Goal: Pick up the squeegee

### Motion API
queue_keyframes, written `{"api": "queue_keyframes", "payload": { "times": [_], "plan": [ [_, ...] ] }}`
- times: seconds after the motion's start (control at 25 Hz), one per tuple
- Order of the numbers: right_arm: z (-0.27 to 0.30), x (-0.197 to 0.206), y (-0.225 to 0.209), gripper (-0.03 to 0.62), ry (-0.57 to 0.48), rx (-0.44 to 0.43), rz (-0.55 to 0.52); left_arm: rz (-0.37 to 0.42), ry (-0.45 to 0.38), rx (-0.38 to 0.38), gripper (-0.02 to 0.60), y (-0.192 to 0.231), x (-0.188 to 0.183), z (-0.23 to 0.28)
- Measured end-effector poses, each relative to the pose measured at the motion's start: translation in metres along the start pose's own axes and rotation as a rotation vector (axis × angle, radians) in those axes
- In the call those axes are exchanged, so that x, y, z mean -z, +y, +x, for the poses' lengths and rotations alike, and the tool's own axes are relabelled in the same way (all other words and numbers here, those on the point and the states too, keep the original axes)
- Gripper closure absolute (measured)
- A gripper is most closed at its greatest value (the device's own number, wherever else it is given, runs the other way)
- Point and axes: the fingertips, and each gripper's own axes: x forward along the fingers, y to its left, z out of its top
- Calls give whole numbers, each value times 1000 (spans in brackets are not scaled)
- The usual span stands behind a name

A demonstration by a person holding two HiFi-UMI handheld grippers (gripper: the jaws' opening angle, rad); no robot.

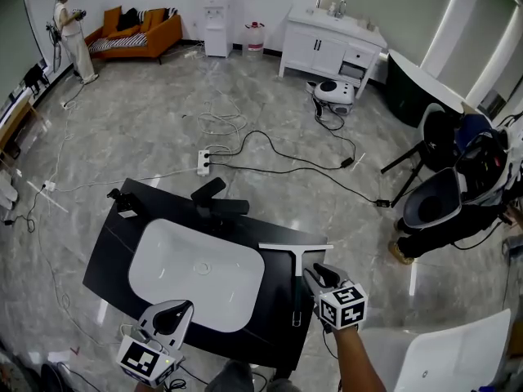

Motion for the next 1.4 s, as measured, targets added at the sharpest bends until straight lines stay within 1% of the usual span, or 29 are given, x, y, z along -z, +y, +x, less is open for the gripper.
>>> {"api": "queue_keyframes", "payload": {
  "times": [0.12,0.24,0.4,0.56,0.8,1.04,1.12,1.16,1.24,1.4],
  "plan": [
    [15,15,-2,450,35,9,5,-5,18,-8,575,6,6,0],
    [31,31,-4,429,68,19,14,-10,19,6,575,9,16,1],
    [48,49,-9,409,107,39,25,-24,23,6,575,16,28,1],
    [62,65,-14,401,149,64,29,-48,20,8,575,22,36,2],
    [81,91,-19,398,216,94,43,-54,24,6,575,31,49,-2],
    [88,100,-21,398,240,120,60,-82,39,-2,575,38,55,-8],
    [89,101,-18,412,250,112,73,-86,43,-8,575,38,54,-12],
    [89,102,-17,432,251,108,83,-83,39,-10,575,39,53,-13],
    [90,102,-18,445,249,112,116,-66,16,-12,575,42,50,-14],
    [86,106,-25,483,254,162,200,-40,-7,-31,575,48,41,-26]
  ]
}}
